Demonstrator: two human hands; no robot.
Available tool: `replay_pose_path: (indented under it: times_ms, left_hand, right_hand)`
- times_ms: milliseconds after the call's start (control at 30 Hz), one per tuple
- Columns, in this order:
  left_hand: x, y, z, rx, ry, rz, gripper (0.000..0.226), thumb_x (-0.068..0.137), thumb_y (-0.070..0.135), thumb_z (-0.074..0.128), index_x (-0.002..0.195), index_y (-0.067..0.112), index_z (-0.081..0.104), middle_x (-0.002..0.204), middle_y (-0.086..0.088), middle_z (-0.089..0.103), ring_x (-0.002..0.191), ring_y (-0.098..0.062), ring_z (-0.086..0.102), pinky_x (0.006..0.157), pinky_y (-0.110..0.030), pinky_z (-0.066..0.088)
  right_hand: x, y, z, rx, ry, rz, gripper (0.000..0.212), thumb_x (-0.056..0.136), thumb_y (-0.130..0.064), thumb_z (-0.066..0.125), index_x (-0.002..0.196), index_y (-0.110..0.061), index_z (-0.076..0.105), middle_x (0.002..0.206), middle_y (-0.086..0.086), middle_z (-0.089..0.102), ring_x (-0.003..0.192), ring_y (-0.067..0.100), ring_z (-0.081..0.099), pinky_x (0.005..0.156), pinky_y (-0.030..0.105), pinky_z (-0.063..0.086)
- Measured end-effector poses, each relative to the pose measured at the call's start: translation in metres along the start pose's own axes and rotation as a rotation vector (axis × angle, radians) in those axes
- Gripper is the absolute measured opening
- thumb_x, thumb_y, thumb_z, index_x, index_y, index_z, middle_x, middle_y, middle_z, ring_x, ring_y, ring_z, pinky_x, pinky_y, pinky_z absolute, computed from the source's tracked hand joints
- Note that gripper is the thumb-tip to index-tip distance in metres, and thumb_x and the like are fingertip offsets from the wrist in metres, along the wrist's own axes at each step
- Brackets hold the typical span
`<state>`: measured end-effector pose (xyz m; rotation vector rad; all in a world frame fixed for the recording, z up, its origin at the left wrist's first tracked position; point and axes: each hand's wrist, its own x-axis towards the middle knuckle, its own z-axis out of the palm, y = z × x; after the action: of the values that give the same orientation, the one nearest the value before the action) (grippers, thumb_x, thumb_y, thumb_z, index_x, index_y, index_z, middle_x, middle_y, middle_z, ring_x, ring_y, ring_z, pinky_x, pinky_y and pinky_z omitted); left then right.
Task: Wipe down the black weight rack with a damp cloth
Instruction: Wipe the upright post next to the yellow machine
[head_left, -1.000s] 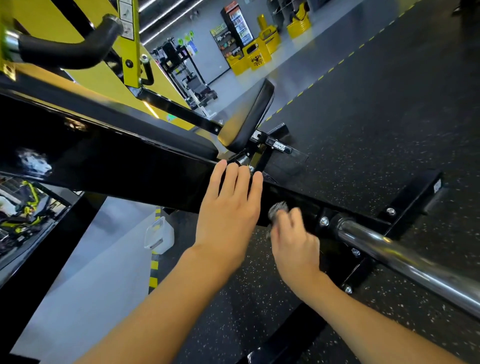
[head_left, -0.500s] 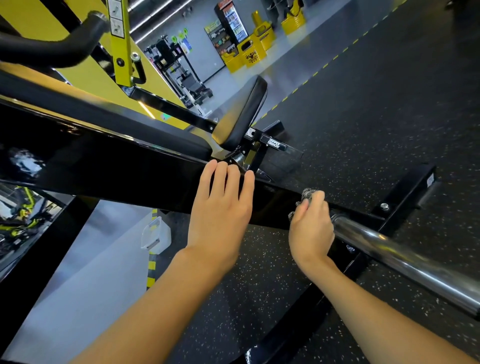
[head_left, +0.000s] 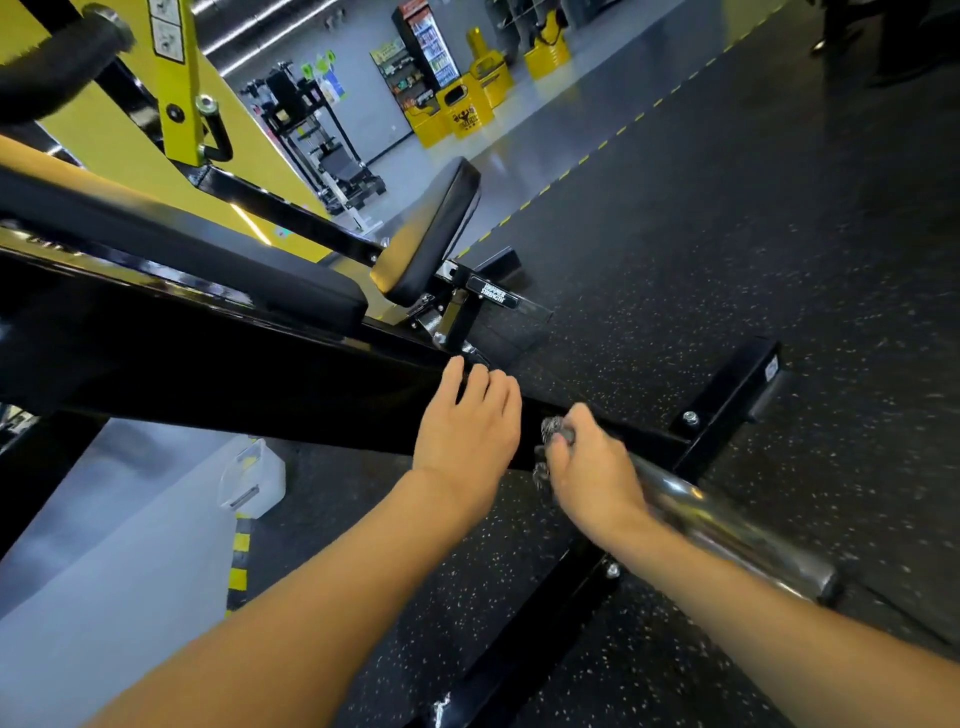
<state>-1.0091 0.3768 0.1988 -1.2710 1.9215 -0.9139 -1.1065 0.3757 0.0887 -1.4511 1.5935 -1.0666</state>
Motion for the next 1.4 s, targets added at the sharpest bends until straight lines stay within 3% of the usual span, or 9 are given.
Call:
replay_pose_path:
  times_ms: [233,333,400,533,667,800,1000,1200,1400]
  left_hand:
    - [0.055,0.054,0.008,0.037,-0.127,0.105,0.095,0.082,0.031,0.074,0.152,0.001,0.018,0.136,-0.023,0.042,0.125,-0.042,0.042,0.111,-0.051,0.030]
    - [0.063,0.057,0.010,0.086,-0.139,0.143,0.095,0.078,0.031,0.076,0.151,0.005,0.020,0.129,-0.020,0.047,0.113,-0.036,0.048,0.098,-0.045,0.036]
    - [0.069,0.058,0.013,0.105,-0.127,0.160,0.096,0.080,0.031,0.075,0.151,0.004,0.017,0.128,-0.020,0.047,0.110,-0.035,0.049,0.093,-0.044,0.036]
    - [0.073,0.056,0.018,0.105,-0.112,0.195,0.090,0.082,0.031,0.073,0.148,0.003,0.019,0.127,-0.023,0.048,0.107,-0.033,0.051,0.089,-0.043,0.038]
    - [0.079,0.055,0.026,0.113,-0.106,0.214,0.088,0.080,0.036,0.075,0.144,0.003,0.024,0.119,-0.022,0.051,0.096,-0.033,0.053,0.082,-0.042,0.040]
    - [0.080,0.056,0.026,0.117,-0.093,0.221,0.088,0.079,0.040,0.074,0.142,0.004,0.025,0.112,-0.019,0.051,0.091,-0.031,0.052,0.079,-0.041,0.038]
    - [0.079,0.058,0.027,0.086,-0.089,0.214,0.087,0.081,0.033,0.072,0.145,0.003,0.021,0.111,-0.019,0.049,0.091,-0.032,0.049,0.082,-0.043,0.039]
    - [0.080,0.059,0.028,0.089,-0.078,0.204,0.082,0.082,0.033,0.071,0.144,0.006,0.024,0.108,-0.017,0.049,0.090,-0.031,0.049,0.081,-0.042,0.039]
    - [0.079,0.059,0.030,0.098,-0.066,0.201,0.091,0.083,0.034,0.070,0.149,0.004,0.015,0.111,-0.018,0.047,0.093,-0.033,0.049,0.083,-0.043,0.038]
  right_hand:
    - [0.083,0.072,-0.094,0.472,0.104,0.258,0.016,0.103,-0.028,0.043,0.095,-0.018,0.052,0.083,0.001,0.051,0.072,0.017,0.046,0.064,0.029,0.041]
    - [0.089,0.126,-0.073,0.688,-0.058,0.454,0.016,0.103,-0.032,0.047,0.094,-0.019,0.049,0.096,0.010,0.058,0.080,0.024,0.060,0.073,0.042,0.057]
    - [0.087,0.141,-0.045,0.730,-0.137,0.462,0.013,0.099,-0.014,0.057,0.089,-0.015,0.049,0.084,0.011,0.060,0.064,0.017,0.063,0.063,0.032,0.054]
    - [0.090,0.139,-0.015,0.472,-0.191,0.246,0.026,0.086,-0.001,0.069,0.077,-0.014,0.049,0.067,0.000,0.049,0.052,0.007,0.044,0.042,0.012,0.033]
    - [0.094,0.155,0.009,0.254,-0.140,0.109,0.026,0.092,-0.007,0.058,0.082,-0.017,0.036,0.075,0.000,0.042,0.063,0.012,0.034,0.051,0.022,0.029]
    - [0.100,0.170,0.015,0.245,-0.023,0.283,0.013,0.100,-0.007,0.043,0.094,-0.010,0.031,0.083,0.007,0.044,0.071,0.020,0.041,0.052,0.029,0.031]
    - [0.083,0.156,0.034,0.120,-0.074,0.068,0.012,0.102,-0.018,0.039,0.092,-0.015,0.033,0.096,0.006,0.049,0.080,0.022,0.049,0.074,0.044,0.043]
    - [0.122,0.212,0.028,0.131,0.021,0.454,0.010,0.099,-0.003,0.039,0.105,-0.008,0.033,0.102,0.017,0.049,0.085,0.024,0.044,0.069,0.031,0.036]
    - [0.091,0.195,0.054,-0.038,-0.139,0.242,0.028,0.092,-0.040,0.027,0.087,-0.012,0.032,0.086,0.011,0.046,0.079,0.023,0.042,0.074,0.035,0.036]
